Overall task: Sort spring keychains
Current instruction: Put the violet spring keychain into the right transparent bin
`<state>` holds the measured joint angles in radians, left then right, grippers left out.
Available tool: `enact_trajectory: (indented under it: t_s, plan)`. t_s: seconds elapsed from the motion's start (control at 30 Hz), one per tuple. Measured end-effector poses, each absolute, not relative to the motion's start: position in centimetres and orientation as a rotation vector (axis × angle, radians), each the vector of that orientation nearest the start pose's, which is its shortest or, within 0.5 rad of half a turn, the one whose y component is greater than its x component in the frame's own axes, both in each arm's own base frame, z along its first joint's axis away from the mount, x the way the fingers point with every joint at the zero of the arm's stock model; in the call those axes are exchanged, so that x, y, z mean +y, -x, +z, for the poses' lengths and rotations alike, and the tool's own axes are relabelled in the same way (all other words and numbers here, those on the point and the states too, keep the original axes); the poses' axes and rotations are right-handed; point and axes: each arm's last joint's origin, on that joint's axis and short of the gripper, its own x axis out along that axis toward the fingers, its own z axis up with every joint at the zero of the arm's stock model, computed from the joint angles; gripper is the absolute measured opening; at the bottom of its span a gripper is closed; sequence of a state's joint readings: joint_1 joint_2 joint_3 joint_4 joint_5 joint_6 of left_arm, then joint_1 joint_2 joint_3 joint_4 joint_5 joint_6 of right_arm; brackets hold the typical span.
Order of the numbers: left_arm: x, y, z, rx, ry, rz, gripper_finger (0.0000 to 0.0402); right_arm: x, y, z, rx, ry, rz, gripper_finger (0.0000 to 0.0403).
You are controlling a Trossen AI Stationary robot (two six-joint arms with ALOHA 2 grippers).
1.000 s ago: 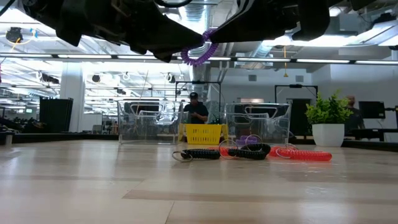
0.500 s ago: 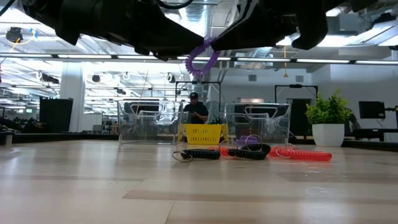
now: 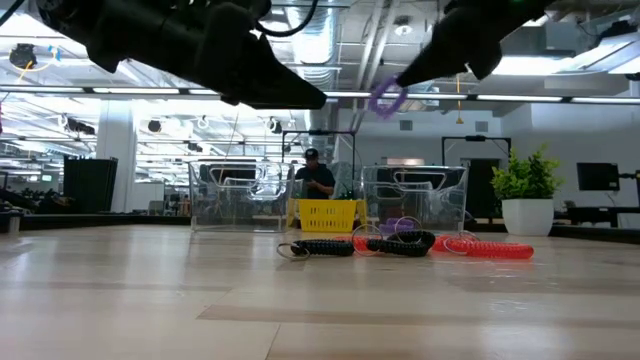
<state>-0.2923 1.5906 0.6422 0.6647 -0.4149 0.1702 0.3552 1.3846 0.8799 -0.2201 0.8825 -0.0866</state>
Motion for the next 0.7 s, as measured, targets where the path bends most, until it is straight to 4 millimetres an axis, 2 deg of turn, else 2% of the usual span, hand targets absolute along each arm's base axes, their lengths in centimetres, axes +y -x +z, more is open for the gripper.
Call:
enact_trajectory:
  t_s: [0.1,0.27,0.47,0.57,0.7]
  plan:
    - [-7.5,-29.8,17.7,0.28,-0.243,0.108,0.0204,4.7,-26.1,25.2,0.635,0.429,-0.598,0.0003]
    - [-7.3,-29.9,17.6,0.286,-0.212,0.081,0.0203,-1.6,-25.3,26.1,0.688,0.249,-0.706,0.0005]
    - [-7.1,-29.9,17.4,0.305,-0.211,0.082,0.0204,-9.0,-24.9,24.7,0.777,0.023,-0.704,0.0005]
    - [-7.1,-29.9,17.3,0.312,-0.214,0.08,0.0204,-11.7,-24.7,23.8,0.8,-0.049,-0.716,0.0005]
    - [-7.1,-29.9,17.3,0.314,-0.214,0.081,0.0204,-14.1,-24.7,22.6,0.793,-0.124,-0.691,0.0007]
